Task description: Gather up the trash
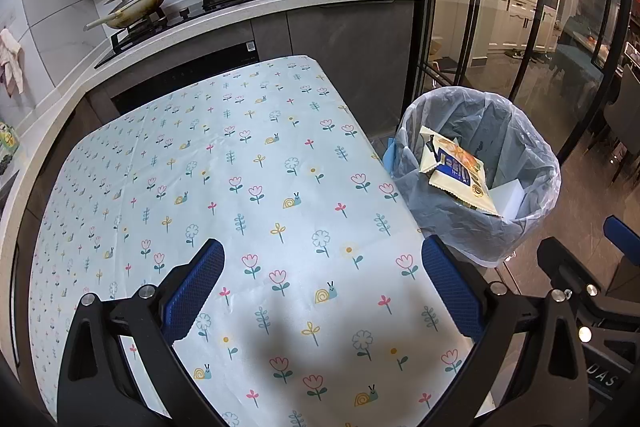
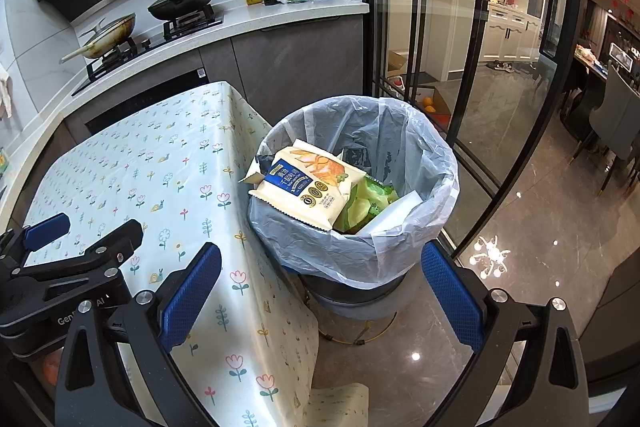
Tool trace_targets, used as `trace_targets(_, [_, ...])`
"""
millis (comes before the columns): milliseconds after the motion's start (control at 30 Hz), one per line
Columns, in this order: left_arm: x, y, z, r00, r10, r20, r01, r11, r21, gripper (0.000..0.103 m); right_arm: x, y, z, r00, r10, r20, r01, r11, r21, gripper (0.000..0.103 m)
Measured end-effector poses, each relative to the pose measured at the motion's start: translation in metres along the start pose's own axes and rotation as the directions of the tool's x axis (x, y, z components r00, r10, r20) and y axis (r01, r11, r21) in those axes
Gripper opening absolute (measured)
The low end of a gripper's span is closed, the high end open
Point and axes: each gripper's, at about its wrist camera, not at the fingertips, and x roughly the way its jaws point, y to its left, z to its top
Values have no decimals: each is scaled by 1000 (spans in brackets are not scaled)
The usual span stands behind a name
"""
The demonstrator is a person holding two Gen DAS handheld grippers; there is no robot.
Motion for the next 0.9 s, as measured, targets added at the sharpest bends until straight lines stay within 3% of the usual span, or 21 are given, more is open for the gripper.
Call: trace_targets(900, [2,2,1,1000,6,-4,-6,1000,3,95,4,0,0,1000,2,-3,-2,1000,-1,97])
